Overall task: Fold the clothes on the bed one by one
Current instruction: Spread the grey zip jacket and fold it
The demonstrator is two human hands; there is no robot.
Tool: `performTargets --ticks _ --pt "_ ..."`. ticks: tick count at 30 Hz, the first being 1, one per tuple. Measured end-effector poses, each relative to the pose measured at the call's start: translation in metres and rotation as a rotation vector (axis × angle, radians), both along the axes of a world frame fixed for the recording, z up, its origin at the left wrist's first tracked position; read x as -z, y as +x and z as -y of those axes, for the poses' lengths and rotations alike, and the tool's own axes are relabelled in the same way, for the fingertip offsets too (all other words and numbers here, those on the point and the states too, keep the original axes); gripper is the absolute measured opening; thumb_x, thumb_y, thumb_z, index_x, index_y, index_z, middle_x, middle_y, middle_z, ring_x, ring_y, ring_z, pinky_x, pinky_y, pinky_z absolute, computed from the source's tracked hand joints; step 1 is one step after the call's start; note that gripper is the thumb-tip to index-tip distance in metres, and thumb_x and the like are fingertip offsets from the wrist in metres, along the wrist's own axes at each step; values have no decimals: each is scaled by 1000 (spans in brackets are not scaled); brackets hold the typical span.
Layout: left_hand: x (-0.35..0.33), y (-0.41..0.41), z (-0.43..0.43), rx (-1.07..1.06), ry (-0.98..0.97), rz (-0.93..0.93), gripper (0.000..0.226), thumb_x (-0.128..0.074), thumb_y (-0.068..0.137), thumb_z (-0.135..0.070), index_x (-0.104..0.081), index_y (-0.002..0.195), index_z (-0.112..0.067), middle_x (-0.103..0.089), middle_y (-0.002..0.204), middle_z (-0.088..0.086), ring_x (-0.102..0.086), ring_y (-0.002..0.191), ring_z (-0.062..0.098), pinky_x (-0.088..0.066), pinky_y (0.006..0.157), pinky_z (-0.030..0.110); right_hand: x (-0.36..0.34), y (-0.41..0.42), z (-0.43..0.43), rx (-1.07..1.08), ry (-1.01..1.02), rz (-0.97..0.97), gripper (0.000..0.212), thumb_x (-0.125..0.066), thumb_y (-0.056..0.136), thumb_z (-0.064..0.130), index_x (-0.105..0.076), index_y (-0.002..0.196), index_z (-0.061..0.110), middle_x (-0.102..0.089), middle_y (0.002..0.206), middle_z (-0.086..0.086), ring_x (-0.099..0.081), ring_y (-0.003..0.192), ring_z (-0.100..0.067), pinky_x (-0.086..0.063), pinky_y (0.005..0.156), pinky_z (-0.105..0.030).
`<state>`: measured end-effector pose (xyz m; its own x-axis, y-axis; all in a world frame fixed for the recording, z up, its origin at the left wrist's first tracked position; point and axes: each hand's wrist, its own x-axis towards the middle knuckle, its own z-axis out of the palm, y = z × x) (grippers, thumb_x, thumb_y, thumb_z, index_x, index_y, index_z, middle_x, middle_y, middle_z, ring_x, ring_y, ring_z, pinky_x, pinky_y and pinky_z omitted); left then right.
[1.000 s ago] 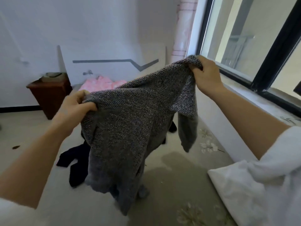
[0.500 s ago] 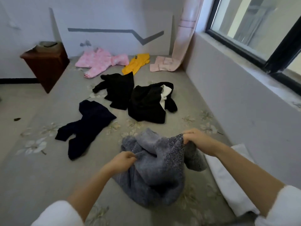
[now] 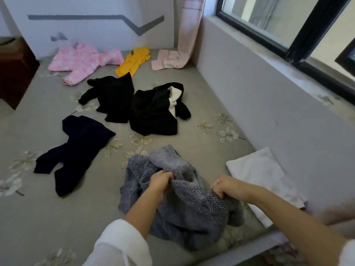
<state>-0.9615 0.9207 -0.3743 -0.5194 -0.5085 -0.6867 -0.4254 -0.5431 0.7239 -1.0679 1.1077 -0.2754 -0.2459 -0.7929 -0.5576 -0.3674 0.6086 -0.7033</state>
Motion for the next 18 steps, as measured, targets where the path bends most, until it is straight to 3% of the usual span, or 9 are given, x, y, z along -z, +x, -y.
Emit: performTargets --ticks 3,5,7,8,10,12,15,17,18 --pt "-10 29 19 -249 274 -264 28 -44 80 16 -45 71 -11 -45 44 0 -48 39 9 -45 41 20 16 -13 -15 62 -28 -74 35 -55 79 -6 -40 54 14 -44 61 -15 -40 59 -24 -38 67 -42" --pt "-3 59 19 -250 376 -285 22 -51 71 16 -53 75 -5 -56 58 7 -60 53 15 -55 51 23 21 -10 -21 62 4 -169 31 -68 77 39 -51 63 17 -48 69 -2 -44 66 -17 -36 70 -37" --pt "21 95 9 -166 421 -121 21 -54 70 15 -57 82 -3 -61 70 12 -62 64 21 -57 55 30 33 -6 -17 -131 147 -273 64 -69 58 73 -59 91 19 -55 84 6 -50 76 -11 -37 67 -30" --pt "33 112 1 -77 426 33 19 -54 76 13 -58 85 -4 -63 75 13 -62 69 24 -56 58 35 42 -2 -13 -269 246 -341 69 -69 57 74 -58 102 23 -59 94 6 -54 83 -13 -40 66 -29" --pt "48 141 -11 235 355 323 3 -55 91 -9 -58 92 -9 -64 89 10 -62 80 24 -52 67 36 59 8 -3 -447 393 -491 52 -70 71 55 -59 107 20 -64 107 -5 -60 93 -24 -43 69 -30" --pt "57 152 -12 534 183 547 16 -51 96 -31 -54 99 -16 -61 98 4 -59 81 18 -49 67 30 71 16 6 -500 437 -597 25 -60 83 33 -56 96 12 -63 108 -16 -61 95 -31 -43 69 -31" --pt "63 134 -3 412 -303 450 18 -55 91 -20 -50 107 -11 -53 90 5 -53 75 16 -43 66 30 80 22 14 -540 491 -627 19 -51 87 19 -55 103 8 -61 110 -19 -60 98 -33 -46 74 -36" --pt "59 113 5 424 -717 372 44 -60 85 -11 -45 127 -13 -50 118 9 -53 103 24 -44 83 35 83 22 16 -524 467 -623 29 -48 88 15 -55 116 11 -60 114 -18 -58 102 -34 -44 75 -36" --pt "58 103 9 540 -899 353 60 -60 83 -9 -37 138 -19 -38 138 8 -40 125 27 -41 94 38 82 21 15 -492 444 -613 34 -46 88 14 -54 121 15 -59 116 -18 -57 104 -34 -43 76 -35"
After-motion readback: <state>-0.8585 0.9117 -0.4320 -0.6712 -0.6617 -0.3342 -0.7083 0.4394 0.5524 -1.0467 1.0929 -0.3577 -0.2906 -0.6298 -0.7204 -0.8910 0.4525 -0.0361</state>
